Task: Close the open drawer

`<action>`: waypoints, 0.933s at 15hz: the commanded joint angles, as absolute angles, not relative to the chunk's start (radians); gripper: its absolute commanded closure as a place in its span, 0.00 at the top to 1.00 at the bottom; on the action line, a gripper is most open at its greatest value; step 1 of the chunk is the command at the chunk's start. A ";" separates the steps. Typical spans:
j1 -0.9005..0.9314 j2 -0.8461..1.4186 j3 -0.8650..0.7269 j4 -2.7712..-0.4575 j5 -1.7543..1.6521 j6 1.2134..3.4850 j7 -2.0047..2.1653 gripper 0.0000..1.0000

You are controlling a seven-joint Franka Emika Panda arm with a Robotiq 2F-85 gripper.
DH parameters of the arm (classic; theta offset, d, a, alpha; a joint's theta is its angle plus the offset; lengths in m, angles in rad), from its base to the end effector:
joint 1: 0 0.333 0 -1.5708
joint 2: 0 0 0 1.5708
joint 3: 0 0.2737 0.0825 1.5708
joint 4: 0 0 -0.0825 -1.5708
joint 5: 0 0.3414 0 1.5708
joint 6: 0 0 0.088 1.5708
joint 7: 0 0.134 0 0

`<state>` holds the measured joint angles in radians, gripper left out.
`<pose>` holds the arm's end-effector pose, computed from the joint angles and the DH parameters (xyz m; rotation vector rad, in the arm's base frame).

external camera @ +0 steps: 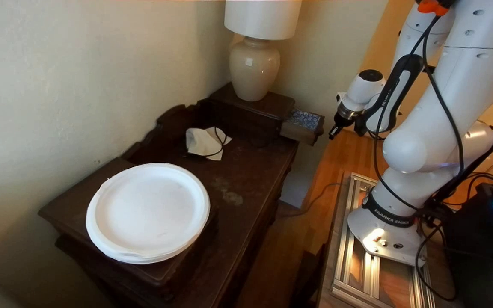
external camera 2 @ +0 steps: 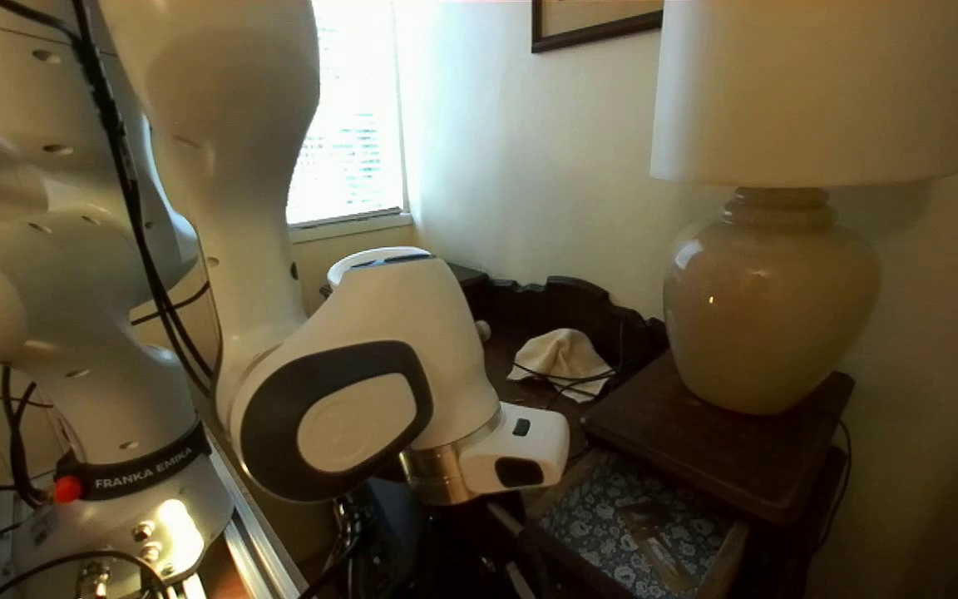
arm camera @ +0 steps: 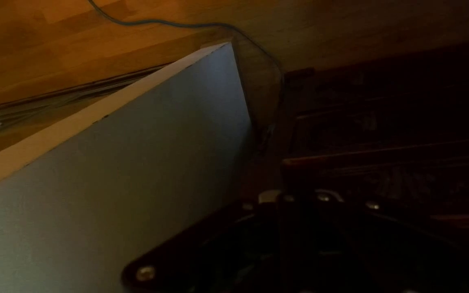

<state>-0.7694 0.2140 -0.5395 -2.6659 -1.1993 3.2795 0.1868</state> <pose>0.1800 -0.3440 0.1693 2.8089 -0.3510 0.2210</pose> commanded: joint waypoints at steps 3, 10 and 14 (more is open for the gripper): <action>-0.751 0.258 -0.539 -2.589 -1.187 3.298 0.199 0.04; -0.788 0.375 -0.467 -2.535 -1.191 3.338 0.174 0.04; -0.795 0.425 -0.447 -2.499 -1.177 3.372 0.196 0.03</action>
<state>-0.7729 0.3747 -0.4655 -2.5429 -1.1968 3.3223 0.1899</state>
